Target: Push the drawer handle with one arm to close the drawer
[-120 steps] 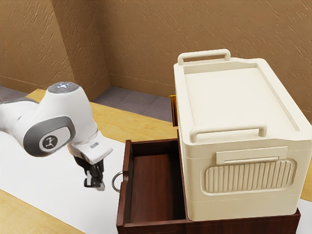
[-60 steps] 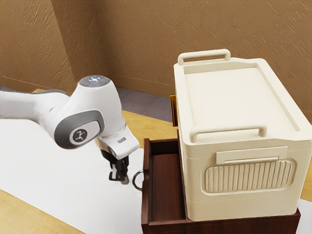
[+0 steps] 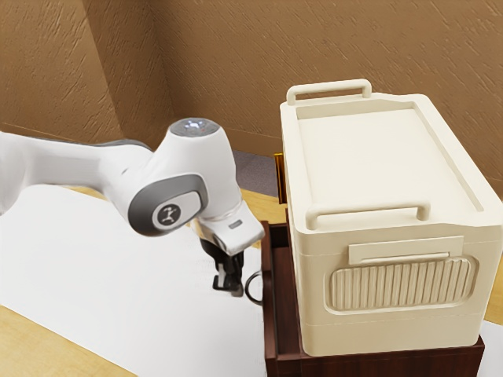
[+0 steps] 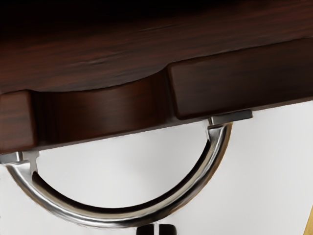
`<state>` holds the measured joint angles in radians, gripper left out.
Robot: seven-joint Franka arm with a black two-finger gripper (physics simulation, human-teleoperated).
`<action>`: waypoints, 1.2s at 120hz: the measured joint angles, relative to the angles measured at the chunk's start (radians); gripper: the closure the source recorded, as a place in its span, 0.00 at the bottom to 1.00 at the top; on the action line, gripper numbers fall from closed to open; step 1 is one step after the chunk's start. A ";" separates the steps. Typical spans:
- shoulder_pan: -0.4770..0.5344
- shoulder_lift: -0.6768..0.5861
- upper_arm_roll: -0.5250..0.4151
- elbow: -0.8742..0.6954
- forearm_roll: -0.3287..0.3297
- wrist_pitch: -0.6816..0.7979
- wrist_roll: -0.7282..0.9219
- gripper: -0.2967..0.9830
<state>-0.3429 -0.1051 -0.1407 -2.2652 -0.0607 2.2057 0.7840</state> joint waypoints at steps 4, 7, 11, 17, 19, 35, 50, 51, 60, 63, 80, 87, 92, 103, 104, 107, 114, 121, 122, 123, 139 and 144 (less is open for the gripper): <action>0.002 0.014 -0.009 0.016 0.000 0.000 -0.002 0.85; 0.002 0.025 -0.017 0.029 0.000 0.000 -0.003 0.85; 0.001 0.037 -0.026 0.046 0.000 0.000 -0.006 0.85; -0.002 0.054 -0.038 0.068 0.000 0.000 -0.009 0.85; -0.003 0.059 -0.041 0.074 0.000 0.000 -0.010 0.85; 0.002 0.088 -0.048 0.107 0.011 -0.003 0.061 0.85; 0.023 0.098 -0.068 0.121 0.019 -0.006 0.099 0.85; 0.026 0.098 -0.070 0.121 0.019 -0.006 0.099 0.85; 0.030 0.094 -0.075 0.117 0.012 -0.005 0.088 0.85; 0.031 0.088 -0.076 0.113 0.008 -0.005 0.081 0.85; 0.022 0.005 -0.066 0.062 -0.019 -0.032 0.046 0.85; 0.060 -0.035 -0.062 0.058 -0.024 -0.070 0.033 0.85; 0.109 -0.068 -0.061 0.064 -0.025 -0.105 0.025 0.85; 0.214 -0.098 -0.058 0.145 -0.005 -0.203 0.009 0.84; 0.225 -0.098 -0.058 0.154 -0.003 -0.212 0.008 0.83; 0.258 -0.098 -0.058 0.180 0.002 -0.237 0.004 0.80; 0.322 -0.083 -0.046 0.249 0.010 -0.289 -0.005 0.70; 0.343 -0.052 -0.014 0.324 0.015 -0.337 -0.020 0.59; 0.346 -0.048 -0.007 0.332 0.015 -0.343 -0.024 0.58; 0.347 -0.046 0.001 0.340 0.015 -0.350 -0.027 0.57; 0.367 -0.007 0.076 0.411 0.006 -0.436 -0.105 0.41; 0.364 0.001 0.086 0.420 -0.004 -0.452 -0.128 0.38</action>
<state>0.0209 -0.1042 -0.0545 -1.8452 -0.0643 1.7538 0.6555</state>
